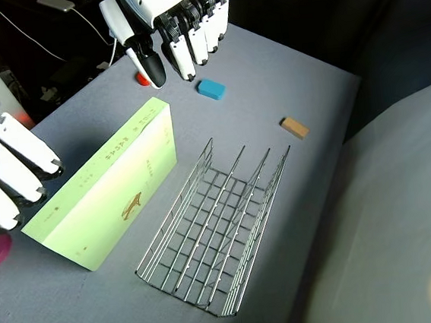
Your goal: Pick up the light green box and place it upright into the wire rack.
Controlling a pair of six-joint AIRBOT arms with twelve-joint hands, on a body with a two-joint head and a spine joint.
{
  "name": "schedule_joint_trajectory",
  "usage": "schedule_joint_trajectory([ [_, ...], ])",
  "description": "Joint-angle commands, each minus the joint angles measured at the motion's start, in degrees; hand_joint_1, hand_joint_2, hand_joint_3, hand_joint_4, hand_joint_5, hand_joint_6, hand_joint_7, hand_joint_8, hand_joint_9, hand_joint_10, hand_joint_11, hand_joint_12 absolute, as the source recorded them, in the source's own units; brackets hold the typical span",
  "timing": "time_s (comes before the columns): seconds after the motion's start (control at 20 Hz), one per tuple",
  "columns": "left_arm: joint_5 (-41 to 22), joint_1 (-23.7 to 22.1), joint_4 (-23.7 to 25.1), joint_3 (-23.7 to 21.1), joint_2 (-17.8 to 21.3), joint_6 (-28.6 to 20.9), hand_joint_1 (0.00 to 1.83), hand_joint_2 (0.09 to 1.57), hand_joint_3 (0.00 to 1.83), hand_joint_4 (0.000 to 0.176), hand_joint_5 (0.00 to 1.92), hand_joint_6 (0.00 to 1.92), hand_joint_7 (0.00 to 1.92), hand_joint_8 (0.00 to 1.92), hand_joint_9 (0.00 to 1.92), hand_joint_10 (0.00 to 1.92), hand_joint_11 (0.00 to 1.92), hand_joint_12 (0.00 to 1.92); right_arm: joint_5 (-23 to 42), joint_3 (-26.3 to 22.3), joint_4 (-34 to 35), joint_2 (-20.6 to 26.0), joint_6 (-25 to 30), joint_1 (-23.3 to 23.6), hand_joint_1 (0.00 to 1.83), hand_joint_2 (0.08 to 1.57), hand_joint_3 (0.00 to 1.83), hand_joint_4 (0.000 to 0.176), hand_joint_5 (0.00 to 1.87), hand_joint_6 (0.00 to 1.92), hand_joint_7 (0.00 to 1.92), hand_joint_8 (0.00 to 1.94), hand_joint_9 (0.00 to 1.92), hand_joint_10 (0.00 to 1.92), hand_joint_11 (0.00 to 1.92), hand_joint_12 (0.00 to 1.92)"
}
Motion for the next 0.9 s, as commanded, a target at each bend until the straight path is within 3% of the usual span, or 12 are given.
schedule_joint_trajectory([
  [0.0, -1.1, -0.4, 4.6, -0.2, 0.2, 0.3, 0.19, 1.13, 0.05, 0.084, 0.23, 0.02, 0.13, 0.01, 0.07, 0.01, 0.0, 0.45, 2.1, -0.2, -2.1, -0.3, -0.3, 0.9, 0.0, 1.03, 0.06, 0.044, 0.11, 0.02, 0.11, 0.01, 0.07, 0.02, 0.0, 0.57],
  [0.3, -0.7, 0.3, 4.6, 0.1, 0.5, 0.5, 0.2, 1.15, 0.0, 0.081, 0.23, 0.0, 0.13, 0.0, 0.1, 0.01, 0.0, 0.5, 2.6, -0.2, -1.0, -1.8, -0.5, 0.5, 0.0, 1.05, 0.01, 0.032, 0.11, 0.0, 0.1, 0.0, 0.06, 0.0, 0.0, 0.54],
  [0.45, -1.4, 1.0, 4.6, 1.0, 1.2, 1.3, 0.2, 1.15, 0.0, 0.078, 0.23, 0.0, 0.14, 0.0, 0.1, 0.0, 0.0, 0.43, 5.0, 0.0, 0.8, -4.0, -1.9, 0.7, 0.0, 1.05, 0.01, 0.031, 0.1, 0.0, 0.1, 0.0, 0.06, 0.0, 0.0, 0.54],
  [0.55, -1.9, 1.4, 4.6, 1.5, 1.6, 1.4, 0.2, 1.15, 0.0, 0.078, 0.23, 0.0, 0.14, 0.0, 0.1, 0.0, 0.0, 0.43, 5.0, 0.3, 5.3, -5.0, -4.8, 1.1, 0.0, 1.05, 0.0, 0.03, 0.1, 0.0, 0.1, 0.0, 0.06, 0.0, 0.0, 0.54],
  [0.65, -3.2, 1.7, 4.6, 2.6, 2.1, 2.2, 0.2, 1.15, 0.0, 0.077, 0.23, 0.0, 0.13, 0.0, 0.1, 0.0, 0.0, 0.41, 6.2, 0.9, 15.7, -7.1, -12.5, 2.0, 0.0, 1.04, 0.0, 0.018, 0.08, 0.0, 0.09, 0.0, 0.06, 0.0, 0.0, 0.53],
  [0.7, -3.2, 1.7, 4.6, 3.2, 2.3, 3.1, 0.2, 1.15, 0.0, 0.077, 0.23, 0.0, 0.14, 0.0, 0.1, 0.0, 0.0, 0.41, 8.2, 1.8, 21.6, -9.0, -16.8, 2.4, 0.23, 0.98, 0.0, 0.007, 0.07, 0.0, 0.07, 0.0, 0.05, 0.0, 0.0, 0.52],
  [0.85, -3.0, 1.7, 4.6, 4.0, 2.6, 4.2, 0.21, 1.15, 0.0, 0.076, 0.22, 0.0, 0.14, 0.0, 0.11, 0.0, 0.0, 0.4, 9.3, 4.2, 28.0, -12.0, -19.4, 2.6, 0.35, 1.0, 0.0, 0.006, 0.06, 0.0, 0.07, 0.0, 0.05, 0.0, 0.0, 0.51],
])
